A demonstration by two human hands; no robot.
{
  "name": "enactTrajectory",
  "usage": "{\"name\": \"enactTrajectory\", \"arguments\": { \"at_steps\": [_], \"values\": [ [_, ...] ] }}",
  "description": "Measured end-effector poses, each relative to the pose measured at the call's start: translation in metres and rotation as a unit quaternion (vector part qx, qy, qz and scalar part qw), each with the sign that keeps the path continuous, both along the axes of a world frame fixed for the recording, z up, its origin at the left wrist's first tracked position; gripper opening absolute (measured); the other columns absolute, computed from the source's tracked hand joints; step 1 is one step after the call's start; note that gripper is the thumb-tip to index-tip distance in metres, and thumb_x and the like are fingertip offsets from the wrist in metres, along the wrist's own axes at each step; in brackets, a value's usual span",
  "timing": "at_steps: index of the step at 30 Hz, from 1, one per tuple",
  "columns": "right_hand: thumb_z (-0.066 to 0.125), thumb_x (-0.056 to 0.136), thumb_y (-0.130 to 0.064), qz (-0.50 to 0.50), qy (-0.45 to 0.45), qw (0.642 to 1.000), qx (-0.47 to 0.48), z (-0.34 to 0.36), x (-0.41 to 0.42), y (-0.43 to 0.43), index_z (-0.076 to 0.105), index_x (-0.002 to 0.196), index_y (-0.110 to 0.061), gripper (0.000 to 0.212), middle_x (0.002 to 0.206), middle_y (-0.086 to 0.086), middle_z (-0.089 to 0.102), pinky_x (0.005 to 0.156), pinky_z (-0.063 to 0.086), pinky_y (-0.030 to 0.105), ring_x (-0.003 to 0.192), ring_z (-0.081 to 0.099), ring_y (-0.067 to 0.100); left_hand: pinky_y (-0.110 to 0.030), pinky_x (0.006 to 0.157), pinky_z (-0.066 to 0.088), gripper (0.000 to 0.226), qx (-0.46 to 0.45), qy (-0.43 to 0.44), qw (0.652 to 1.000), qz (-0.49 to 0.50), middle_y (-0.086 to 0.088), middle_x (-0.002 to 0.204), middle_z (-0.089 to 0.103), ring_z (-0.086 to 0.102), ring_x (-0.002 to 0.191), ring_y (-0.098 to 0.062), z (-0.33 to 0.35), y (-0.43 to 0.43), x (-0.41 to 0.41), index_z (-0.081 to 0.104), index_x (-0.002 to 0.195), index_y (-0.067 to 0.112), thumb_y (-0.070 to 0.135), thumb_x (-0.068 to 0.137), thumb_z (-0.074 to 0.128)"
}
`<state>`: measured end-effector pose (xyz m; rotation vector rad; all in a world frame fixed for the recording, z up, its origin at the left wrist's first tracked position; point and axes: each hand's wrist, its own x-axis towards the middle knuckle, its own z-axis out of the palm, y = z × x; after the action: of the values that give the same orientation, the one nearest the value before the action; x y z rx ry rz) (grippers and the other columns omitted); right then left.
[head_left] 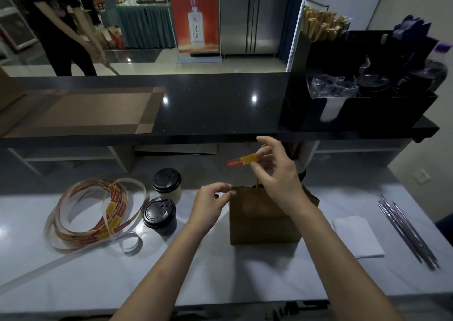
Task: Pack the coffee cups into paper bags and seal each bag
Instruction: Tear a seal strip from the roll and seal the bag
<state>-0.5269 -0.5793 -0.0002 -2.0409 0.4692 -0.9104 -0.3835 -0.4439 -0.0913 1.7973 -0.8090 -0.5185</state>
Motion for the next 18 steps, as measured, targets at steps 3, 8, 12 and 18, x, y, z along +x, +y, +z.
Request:
{"name": "enactTrajectory", "arguments": {
  "at_steps": [3, 8, 12, 18],
  "values": [
    [0.073, 0.095, -0.007, 0.014, 0.014, 1.000, -0.007, 0.009, -0.005, -0.001, 0.047, 0.146, -0.026, 0.060, 0.101, -0.008, 0.058, 0.090, 0.058, 0.027, 0.099, 0.064, 0.012, -0.048, 0.093, 0.057, 0.018, -0.002, 0.007, 1.000, -0.005, 0.016, 0.091, 0.077, 0.071, 0.096, -0.008, -0.001, 0.000, 0.000, 0.078, 0.088, 0.037, 0.020, 0.091, 0.079],
    [0.072, 0.095, -0.007, 0.073, 0.113, 0.990, -0.051, 0.013, -0.011, -0.006, 0.044, 0.146, -0.037, 0.065, 0.103, -0.009, 0.053, 0.088, 0.059, 0.031, 0.097, 0.060, 0.010, -0.049, 0.092, 0.057, 0.016, -0.020, 0.021, 0.999, -0.019, 0.012, 0.093, 0.077, 0.071, 0.097, -0.011, 0.000, 0.000, -0.002, 0.080, 0.091, 0.032, 0.016, 0.093, 0.077],
    [0.069, 0.096, -0.006, 0.123, 0.184, 0.971, -0.087, 0.009, -0.009, -0.004, 0.041, 0.147, -0.040, 0.067, 0.104, -0.011, 0.051, 0.080, 0.056, 0.026, 0.088, 0.057, 0.008, -0.052, 0.096, 0.056, 0.017, -0.033, 0.036, 0.999, -0.026, 0.009, 0.096, 0.078, 0.072, 0.099, -0.014, 0.000, -0.001, -0.001, 0.079, 0.093, 0.029, 0.012, 0.093, 0.076],
    [0.067, 0.098, -0.007, 0.106, 0.227, 0.958, -0.137, 0.003, -0.003, 0.002, 0.032, 0.153, -0.039, 0.072, 0.112, -0.011, 0.048, 0.088, 0.055, 0.025, 0.102, 0.056, 0.008, -0.049, 0.097, 0.057, 0.034, -0.045, 0.037, 0.998, -0.036, 0.009, 0.098, 0.078, 0.072, 0.102, -0.014, 0.003, -0.001, -0.002, 0.079, 0.092, 0.040, 0.007, 0.094, 0.073]
  ]
}}
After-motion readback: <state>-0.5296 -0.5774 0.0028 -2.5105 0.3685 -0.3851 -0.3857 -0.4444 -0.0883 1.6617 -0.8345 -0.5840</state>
